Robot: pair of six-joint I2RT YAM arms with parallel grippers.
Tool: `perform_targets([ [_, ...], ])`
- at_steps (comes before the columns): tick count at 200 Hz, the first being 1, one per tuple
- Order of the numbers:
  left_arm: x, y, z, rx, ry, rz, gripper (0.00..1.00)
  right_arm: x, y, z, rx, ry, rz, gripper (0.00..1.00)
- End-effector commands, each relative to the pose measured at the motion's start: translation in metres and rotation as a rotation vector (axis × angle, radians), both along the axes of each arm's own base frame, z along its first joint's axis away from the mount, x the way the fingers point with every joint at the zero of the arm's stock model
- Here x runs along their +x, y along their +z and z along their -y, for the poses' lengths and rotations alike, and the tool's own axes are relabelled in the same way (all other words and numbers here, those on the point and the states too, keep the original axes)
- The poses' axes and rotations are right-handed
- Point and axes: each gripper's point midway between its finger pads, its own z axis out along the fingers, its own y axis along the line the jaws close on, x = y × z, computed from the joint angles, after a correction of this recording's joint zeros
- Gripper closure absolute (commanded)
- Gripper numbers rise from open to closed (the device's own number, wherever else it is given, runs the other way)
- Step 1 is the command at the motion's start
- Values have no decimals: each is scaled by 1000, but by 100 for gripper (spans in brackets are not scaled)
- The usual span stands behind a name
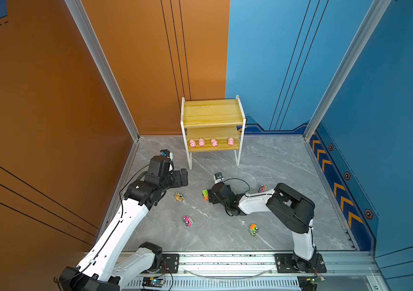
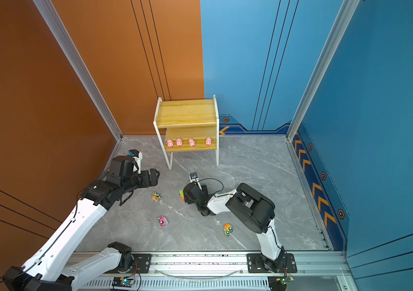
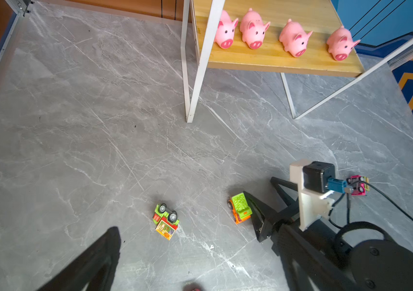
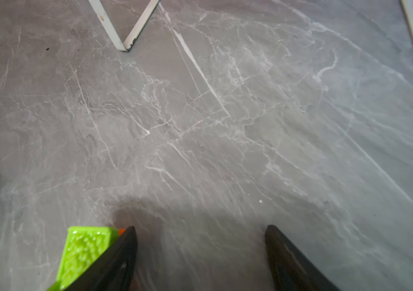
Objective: Place and organize the plastic toys onto the shelf
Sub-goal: 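Move the right gripper over the green-orange dump truck and align with it, then lower the right gripper and close it on the green dump truck bed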
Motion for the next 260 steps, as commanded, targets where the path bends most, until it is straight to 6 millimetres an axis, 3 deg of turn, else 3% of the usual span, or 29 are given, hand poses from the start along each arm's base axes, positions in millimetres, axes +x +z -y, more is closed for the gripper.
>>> perform_targets([
  [1, -2, -8, 3, -28, -29, -10, 2, -12, -34, 1, -62, 59, -103, 20],
  [32, -2, -9, 6, -61, -46, -7, 2, -3, -12, 10, -49, 59, -58, 20],
  [59, -5, -9, 13, -74, -93, -3, 2, -7, 16, 26, -22, 62, 7, 20],
  [92, -8, -11, 23, -108, -149, 2, 2, -31, 42, 34, 20, 90, 93, 20],
  [125, -10, -9, 29, -135, -177, 13, 2, -61, 55, 17, 44, 141, 191, 20],
  [162, -11, -9, 29, -142, -177, 16, 2, -80, 60, -8, 67, 155, 300, 19],
  [260, -10, -3, 23, -167, -158, 38, 2, -60, 23, -40, 60, 139, 293, 20],
])
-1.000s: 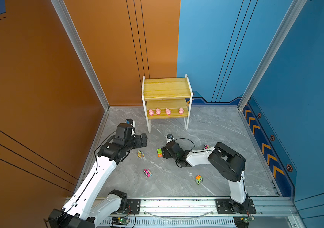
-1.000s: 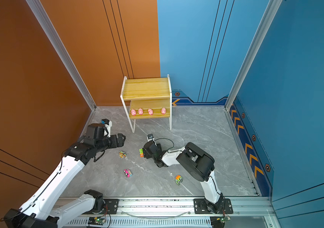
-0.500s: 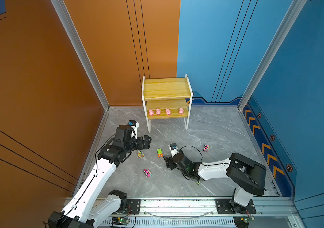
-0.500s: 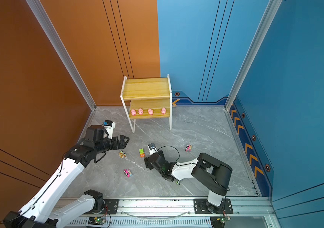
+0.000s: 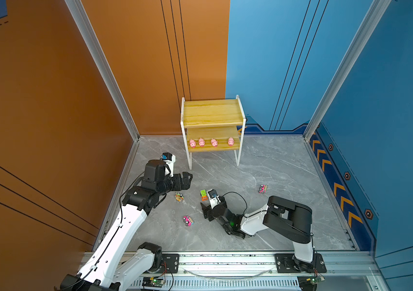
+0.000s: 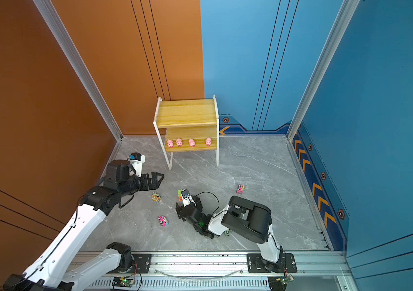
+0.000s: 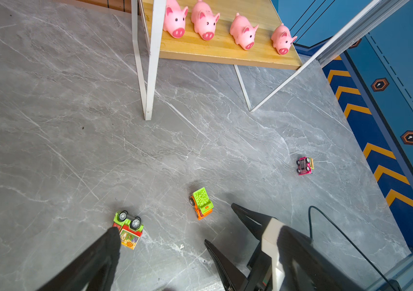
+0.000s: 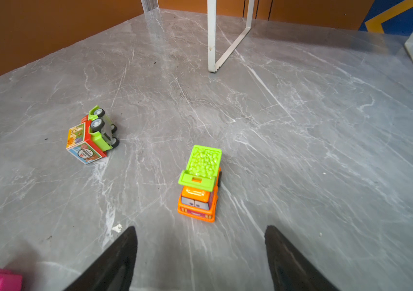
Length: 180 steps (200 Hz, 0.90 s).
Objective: Place and organize the plastic toys onto the shelf
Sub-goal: 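Lower the right gripper and close it on the green dump truck bed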
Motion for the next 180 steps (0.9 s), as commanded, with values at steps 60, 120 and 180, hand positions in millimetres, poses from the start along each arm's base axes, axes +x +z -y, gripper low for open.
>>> perform_targets([
  [60, 0, 3, -3, -35, 4, 17, 2, 34, -16, -11, -12, -61, 4, 25],
  [120, 2, 3, -5, -46, 10, 14, 2, 41, -23, -20, -29, -45, -2, 45],
  [180, 3, 3, -6, -56, 15, 14, 2, 37, -15, -24, -39, -20, 11, 64],
])
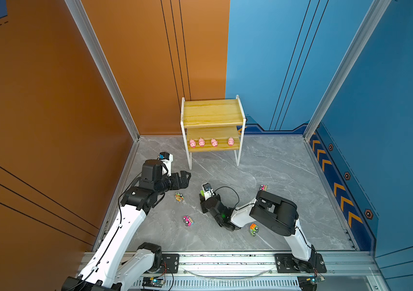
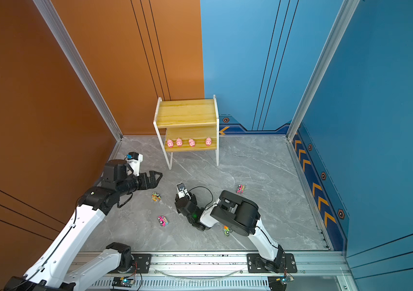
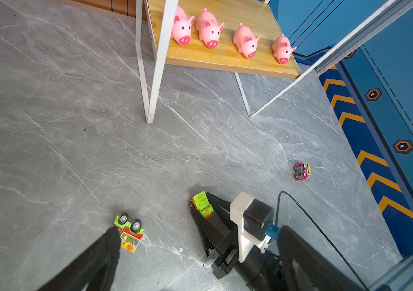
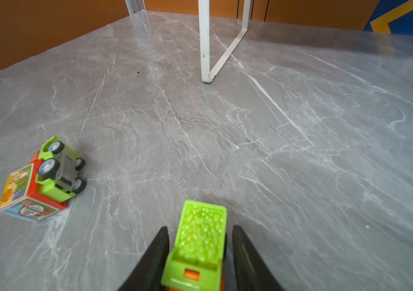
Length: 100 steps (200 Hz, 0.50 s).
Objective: Place and organize the plastic toys onto the shelf
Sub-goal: 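Lower the right gripper and close it on the green dump truck bed, then lift the dump truck with the right gripper and carry it to the shelf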
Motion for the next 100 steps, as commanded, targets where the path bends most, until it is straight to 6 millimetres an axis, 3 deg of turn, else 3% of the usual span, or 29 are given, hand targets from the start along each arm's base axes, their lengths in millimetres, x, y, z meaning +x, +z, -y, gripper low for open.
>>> perform_targets([
  [1, 0, 1, 1, -28, -3, 8, 2, -3, -2, -3, -38, 20, 2, 64],
  [34, 0, 1, 0, -34, -2, 7, 2, -13, 15, -4, -39, 47, 26, 70],
  [38, 0, 1, 0, -33, -1, 8, 2, -13, 30, -5, -13, 49, 41, 70],
  [100, 2, 2, -6, -27, 17, 16, 2, -35, 104, 19, -34, 62, 77, 71],
])
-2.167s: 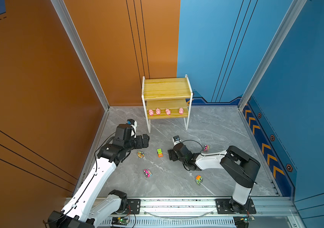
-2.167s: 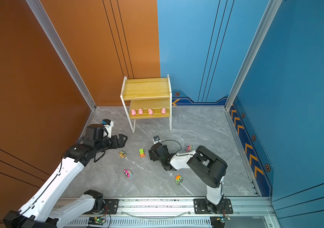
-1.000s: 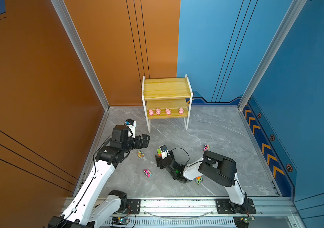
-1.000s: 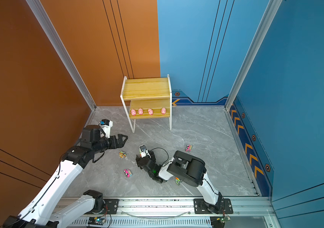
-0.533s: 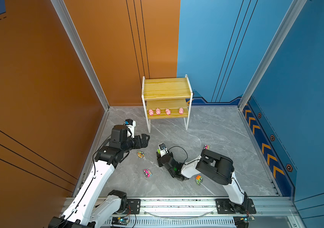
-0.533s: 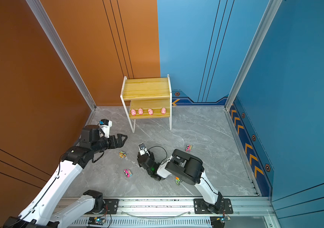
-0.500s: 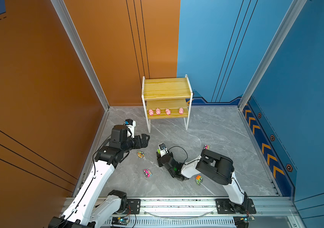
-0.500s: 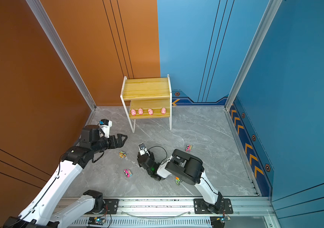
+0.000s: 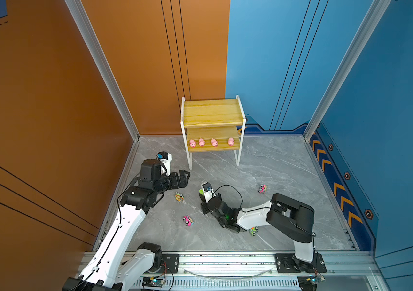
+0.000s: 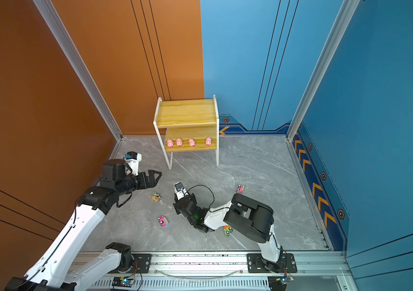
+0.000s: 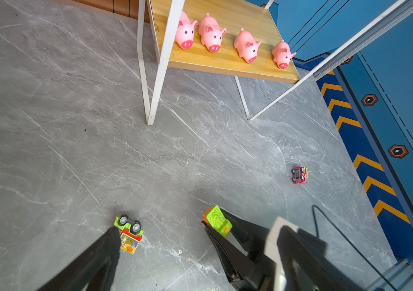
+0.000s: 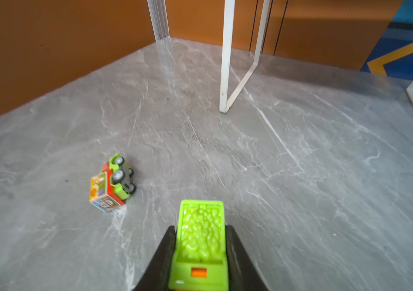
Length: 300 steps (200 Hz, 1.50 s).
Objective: Place and organize the plastic toys onto the shelf
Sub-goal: 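Lift the dump truck with the right gripper and carry it to the shelf, then lower the green-orange dump truck onto the top shelf tier and open the right gripper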
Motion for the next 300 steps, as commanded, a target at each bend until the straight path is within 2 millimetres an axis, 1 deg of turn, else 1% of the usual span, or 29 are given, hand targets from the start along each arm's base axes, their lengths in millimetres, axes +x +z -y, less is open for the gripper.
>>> perform_targets([
  [1, 0, 1, -2, -8, 6, 17, 2, -7, 26, 18, -74, -16, 14, 71],
  [27, 1, 1, -4, -5, 16, 23, 2, -9, 68, 37, -118, -56, 19, 70],
  [39, 1, 1, -5, -7, 18, 24, 2, -9, 92, 48, -129, -80, 28, 70],
  [70, 1, 2, -5, -3, 21, 31, 2, 2, 155, 79, -109, -162, 64, 70],
  [94, 0, 3, -2, 22, 9, 44, 2, 18, 203, 98, -92, -200, 92, 70],
  [107, -2, 2, 3, 32, -6, 48, 2, 29, 225, 108, -88, -226, 103, 69],
  [123, -4, 2, 13, 53, -39, 58, 2, 46, 248, 118, -74, -247, 101, 70],
  [138, -5, 4, 23, 90, -67, 76, 2, 63, 266, 126, -63, -266, 99, 70],
  [153, -7, 15, 36, 123, -99, 113, 2, 78, 279, 128, -63, -269, 94, 69],
  [172, -9, 39, 61, 169, -162, 187, 2, 97, 289, 129, -72, -277, 82, 69],
  [175, -10, 39, 64, 183, -171, 188, 2, 100, 291, 129, -72, -278, 80, 69],
  [176, -9, 45, 66, 180, -174, 202, 2, 101, 291, 130, -72, -279, 80, 69],
  [180, -8, 56, 71, 185, -186, 226, 2, 104, 293, 129, -74, -279, 78, 69],
  [185, -8, 62, 78, 198, -205, 241, 2, 108, 296, 129, -74, -277, 78, 69],
  [188, -7, 65, 82, 204, -216, 251, 2, 111, 293, 129, -82, -276, 71, 69],
  [189, -7, 66, 83, 207, -220, 252, 2, 112, 298, 129, -74, -276, 79, 69],
  [193, -5, 70, 87, 215, -232, 264, 2, 115, 303, 129, -69, -279, 83, 69],
  [209, 6, 82, 100, 248, -266, 292, 2, 129, 308, 131, -82, -296, 91, 69],
  [225, 20, 84, 107, 290, -295, 318, 2, 143, 311, 134, -79, -317, 95, 69],
  [238, 24, 82, 115, 296, -350, 348, 2, 154, 312, 136, -65, -327, 95, 69],
  [247, 23, 79, 118, 288, -376, 366, 2, 158, 313, 131, -52, -315, 92, 70],
  [249, 23, 78, 119, 286, -379, 369, 2, 165, 313, 141, -50, -337, 91, 69],
  [252, 21, 77, 120, 280, -387, 375, 2, 169, 314, 143, -47, -341, 91, 69],
  [286, 5, 62, 128, 227, -463, 423, 2, 197, 309, 142, -32, -356, 85, 69],
  [300, 2, 62, 129, 230, -470, 428, 2, 205, 307, 141, -32, -359, 83, 69],
])
